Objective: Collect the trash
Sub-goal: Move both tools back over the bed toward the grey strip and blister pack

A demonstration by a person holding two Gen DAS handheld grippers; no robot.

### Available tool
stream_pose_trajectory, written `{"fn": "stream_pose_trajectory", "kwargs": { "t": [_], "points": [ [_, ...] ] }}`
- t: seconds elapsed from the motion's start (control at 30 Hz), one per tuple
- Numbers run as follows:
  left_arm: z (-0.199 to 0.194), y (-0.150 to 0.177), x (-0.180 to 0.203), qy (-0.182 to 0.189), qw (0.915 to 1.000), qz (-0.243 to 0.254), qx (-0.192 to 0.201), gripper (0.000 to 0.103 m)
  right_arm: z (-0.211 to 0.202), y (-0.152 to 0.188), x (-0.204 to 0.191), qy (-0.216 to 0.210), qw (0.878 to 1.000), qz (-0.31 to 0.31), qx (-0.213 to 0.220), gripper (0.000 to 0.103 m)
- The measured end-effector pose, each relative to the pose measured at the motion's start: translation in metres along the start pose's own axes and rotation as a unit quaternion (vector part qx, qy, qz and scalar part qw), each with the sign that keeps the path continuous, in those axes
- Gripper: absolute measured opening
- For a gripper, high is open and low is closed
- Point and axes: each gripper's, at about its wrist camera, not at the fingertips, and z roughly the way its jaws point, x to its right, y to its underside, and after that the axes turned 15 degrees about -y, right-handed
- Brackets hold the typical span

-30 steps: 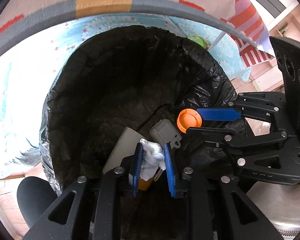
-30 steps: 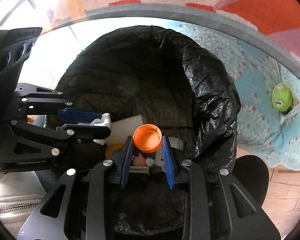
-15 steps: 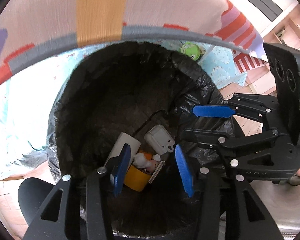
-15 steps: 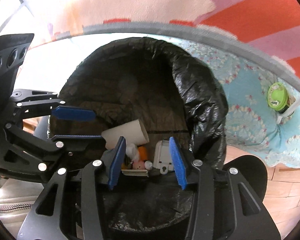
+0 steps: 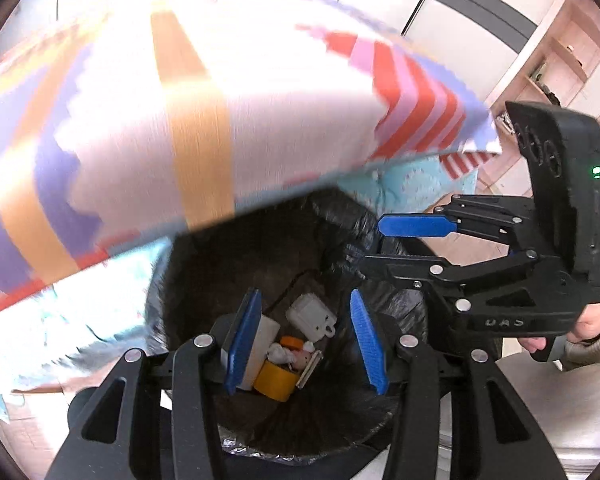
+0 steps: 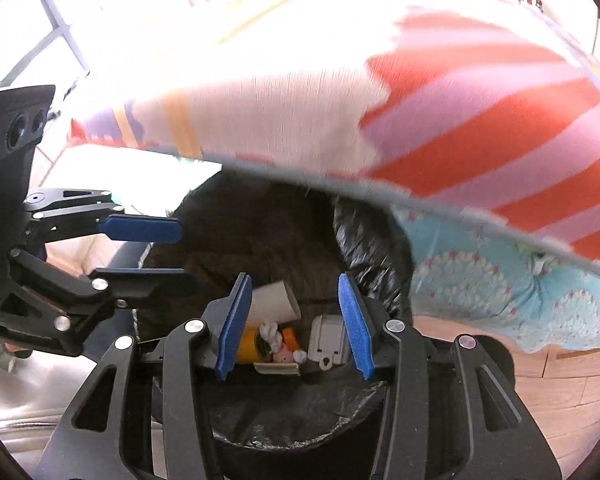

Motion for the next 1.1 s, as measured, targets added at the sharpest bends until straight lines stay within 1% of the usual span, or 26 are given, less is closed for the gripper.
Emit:
{"fn": "stream_pose_trajectory", "kwargs": {
  "t": [0.07,0.2,0.37,0.47,0.63,0.87,0.9,0.93,0.97,1.1],
  "points": [
    [-0.017,-0.006,0.001,0.001,0.9998,0.004,0.02,0.045,-0.01,-0.005,-0.002,0.0,1.0,-0.007,0.012,0.045],
    [-0.044,-0.023,-0.003,-0.011,0.9985,0.012,0.052,0.045,-0.035,-0.017,-0.004,0.008,0.999,-0.022,0.043,0.045],
    [-0.062,-0.044,-0.014,-0.017,0.9967,0.004,0.08,0.045,-0.052,-0.034,-0.005,0.016,0.997,-0.037,0.067,0.046],
    [-0.072,-0.057,-0.021,-0.027,0.9949,0.003,0.097,0.045,-0.058,-0.043,-0.004,0.019,0.996,-0.046,0.077,0.046],
    [-0.073,-0.079,-0.028,-0.041,0.9934,-0.001,0.107,0.045,-0.067,-0.062,-0.003,0.023,0.994,-0.054,0.091,0.046],
    [-0.071,-0.117,-0.034,-0.052,0.9907,0.007,0.125,0.045,-0.077,-0.091,0.003,0.032,0.991,-0.066,0.112,0.046],
    [-0.07,-0.121,-0.035,-0.055,0.9906,0.006,0.125,0.046,-0.077,-0.095,0.004,0.033,0.991,-0.067,0.114,0.046],
    [-0.068,-0.126,-0.036,-0.058,0.9905,0.004,0.124,0.054,-0.077,-0.1,0.006,0.034,0.99,-0.07,0.115,0.047],
    [-0.066,-0.132,-0.038,-0.062,0.9903,-0.001,0.125,0.059,-0.077,-0.105,0.008,0.037,0.99,-0.072,0.115,0.047],
    [-0.06,-0.149,-0.039,-0.062,0.9898,0.004,0.128,0.059,-0.077,-0.121,0.015,0.05,0.989,-0.083,0.114,0.047]
  ]
}}
